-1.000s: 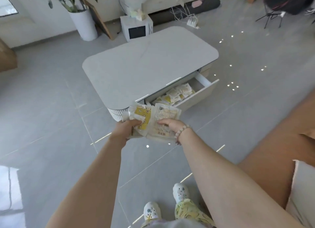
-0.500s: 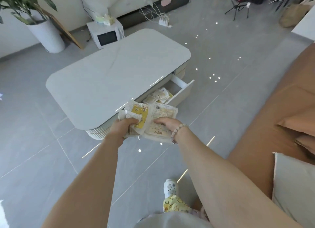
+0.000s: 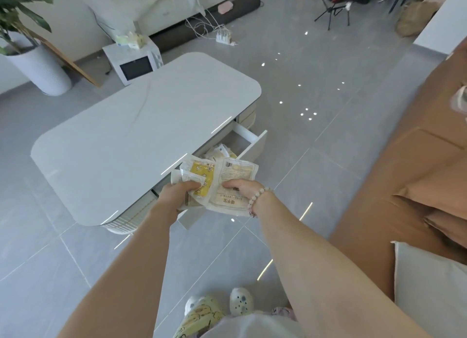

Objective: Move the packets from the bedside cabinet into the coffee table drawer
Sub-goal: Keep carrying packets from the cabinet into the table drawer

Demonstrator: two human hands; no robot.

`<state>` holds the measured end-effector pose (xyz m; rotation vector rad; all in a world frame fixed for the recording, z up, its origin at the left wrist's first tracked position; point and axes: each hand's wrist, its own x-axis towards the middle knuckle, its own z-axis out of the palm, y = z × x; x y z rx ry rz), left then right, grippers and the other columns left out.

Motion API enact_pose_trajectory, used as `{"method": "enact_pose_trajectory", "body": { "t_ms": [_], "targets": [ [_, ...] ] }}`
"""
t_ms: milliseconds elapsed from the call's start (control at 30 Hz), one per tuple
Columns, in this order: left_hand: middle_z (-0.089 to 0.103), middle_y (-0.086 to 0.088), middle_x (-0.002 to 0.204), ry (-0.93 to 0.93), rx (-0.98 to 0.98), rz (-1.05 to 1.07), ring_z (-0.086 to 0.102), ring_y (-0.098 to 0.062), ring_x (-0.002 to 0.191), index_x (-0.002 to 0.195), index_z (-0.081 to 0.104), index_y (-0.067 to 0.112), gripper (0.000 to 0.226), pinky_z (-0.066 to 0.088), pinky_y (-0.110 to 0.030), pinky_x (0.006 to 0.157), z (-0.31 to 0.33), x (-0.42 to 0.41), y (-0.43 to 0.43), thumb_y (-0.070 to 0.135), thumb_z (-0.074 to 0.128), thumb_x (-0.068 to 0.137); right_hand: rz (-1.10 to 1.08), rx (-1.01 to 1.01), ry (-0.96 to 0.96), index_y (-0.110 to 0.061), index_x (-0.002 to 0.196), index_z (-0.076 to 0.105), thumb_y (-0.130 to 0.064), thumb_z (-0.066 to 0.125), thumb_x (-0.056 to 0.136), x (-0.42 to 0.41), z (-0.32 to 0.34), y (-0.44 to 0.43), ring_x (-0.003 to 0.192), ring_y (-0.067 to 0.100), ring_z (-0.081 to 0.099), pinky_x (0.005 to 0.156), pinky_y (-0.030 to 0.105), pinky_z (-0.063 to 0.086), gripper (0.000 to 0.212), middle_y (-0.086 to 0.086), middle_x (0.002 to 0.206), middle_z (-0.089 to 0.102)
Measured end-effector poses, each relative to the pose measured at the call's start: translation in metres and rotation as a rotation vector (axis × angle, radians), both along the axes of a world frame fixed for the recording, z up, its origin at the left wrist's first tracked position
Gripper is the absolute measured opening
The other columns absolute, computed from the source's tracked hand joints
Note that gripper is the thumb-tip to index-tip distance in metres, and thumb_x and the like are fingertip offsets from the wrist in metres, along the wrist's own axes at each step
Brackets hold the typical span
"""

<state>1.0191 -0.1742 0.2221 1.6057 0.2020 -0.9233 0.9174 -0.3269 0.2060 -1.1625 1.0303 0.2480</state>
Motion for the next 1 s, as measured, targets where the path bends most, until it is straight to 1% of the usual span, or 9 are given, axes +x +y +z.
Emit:
{"method": "enact_pose_trajectory", "body": {
  "t_ms": [100,167,333,467,567,700,767,833,1000],
  "targets": [
    [0.068,-0.007,0.09,0.001,-0.003,-0.025,0.065,-0.022,0.078,0.094,0.061,0.01,0.012,0.055,-0.034,0.07,-0.002,0.009,-0.018,0.003,0.061,0.085,0.014,-0.001,-0.009,-0.012,0.111,0.066,-0.031,0.072,0.077,0.013,-0.002,-0.012,0.09,0.012,0.064,0.075,0.018,0.054,0.039,-0.003,0.103,0.069],
    [0.068,-0.009,0.091,-0.004,0.012,-0.027,0.066,-0.024,0.079,0.097,0.062,0.009,0.014,0.055,-0.036,0.074,-0.004,0.019,-0.025,0.004,0.062,0.084,0.017,-0.029,-0.005,-0.015,0.114,0.067,-0.036,0.074,0.072,0.022,-0.003,-0.016,0.105,0.017,0.063,0.095,0.03,0.049,0.047,0.0,0.113,0.068],
    [0.069,-0.009,0.09,-0.023,0.055,-0.072,0.066,-0.026,0.08,0.094,0.063,0.01,0.012,0.052,-0.042,0.085,-0.008,0.053,-0.045,0.006,0.064,0.083,-0.006,-0.046,-0.02,-0.012,0.113,0.066,-0.035,0.077,0.069,0.051,-0.006,-0.033,0.104,0.017,0.062,0.091,0.03,0.05,0.05,0.001,0.115,0.067],
    [0.069,-0.007,0.086,-0.01,0.019,-0.044,0.066,-0.022,0.075,0.092,0.063,0.01,0.01,0.055,-0.028,0.061,-0.008,0.086,-0.059,0.004,0.063,0.084,-0.005,-0.039,-0.016,-0.012,0.116,0.066,-0.04,0.077,0.056,0.089,-0.008,-0.049,0.105,0.019,0.064,0.097,0.035,0.049,0.067,0.001,0.115,0.068],
    [0.069,-0.01,0.091,0.02,0.021,-0.018,0.066,-0.024,0.078,0.102,0.063,0.006,0.019,0.054,-0.032,0.066,-0.011,0.115,-0.065,0.003,0.063,0.083,0.01,-0.014,-0.005,-0.013,0.115,0.067,-0.04,0.078,0.05,0.122,-0.014,-0.059,0.103,0.017,0.065,0.097,0.034,0.049,0.072,-0.001,0.113,0.069],
    [0.07,-0.013,0.098,0.076,0.063,0.02,0.067,-0.029,0.086,0.109,0.062,0.003,0.027,0.054,-0.04,0.083,-0.027,0.148,-0.063,0.003,0.064,0.082,0.016,0.057,0.035,-0.009,0.115,0.065,-0.026,0.076,0.074,0.159,-0.024,-0.06,0.091,0.014,0.066,0.073,0.024,0.053,0.045,0.0,0.106,0.069],
    [0.069,-0.013,0.098,0.109,0.07,0.039,0.067,-0.029,0.084,0.109,0.062,0.003,0.027,0.056,-0.037,0.074,-0.038,0.163,-0.063,0.003,0.064,0.083,0.011,0.081,0.058,-0.006,0.117,0.064,-0.022,0.075,0.077,0.174,-0.033,-0.06,0.093,0.017,0.067,0.07,0.024,0.054,0.044,0.003,0.109,0.07],
    [0.069,-0.014,0.097,0.144,0.074,0.059,0.066,-0.029,0.082,0.109,0.062,0.002,0.026,0.057,-0.032,0.064,-0.05,0.179,-0.064,0.001,0.062,0.083,0.014,0.078,0.092,-0.004,0.116,0.064,-0.019,0.075,0.078,0.191,-0.044,-0.062,0.094,0.018,0.067,0.071,0.023,0.054,0.042,0.005,0.111,0.069],
    [0.068,-0.018,0.107,0.244,0.079,0.105,0.066,-0.032,0.09,0.114,0.06,-0.001,0.032,0.055,-0.039,0.077,-0.087,0.214,-0.075,-0.001,0.063,0.082,0.073,0.035,0.199,-0.008,0.113,0.066,-0.034,0.083,0.054,0.233,-0.074,-0.074,0.095,0.02,0.067,0.091,0.038,0.054,0.067,0.003,0.105,0.071]
  ]
}}
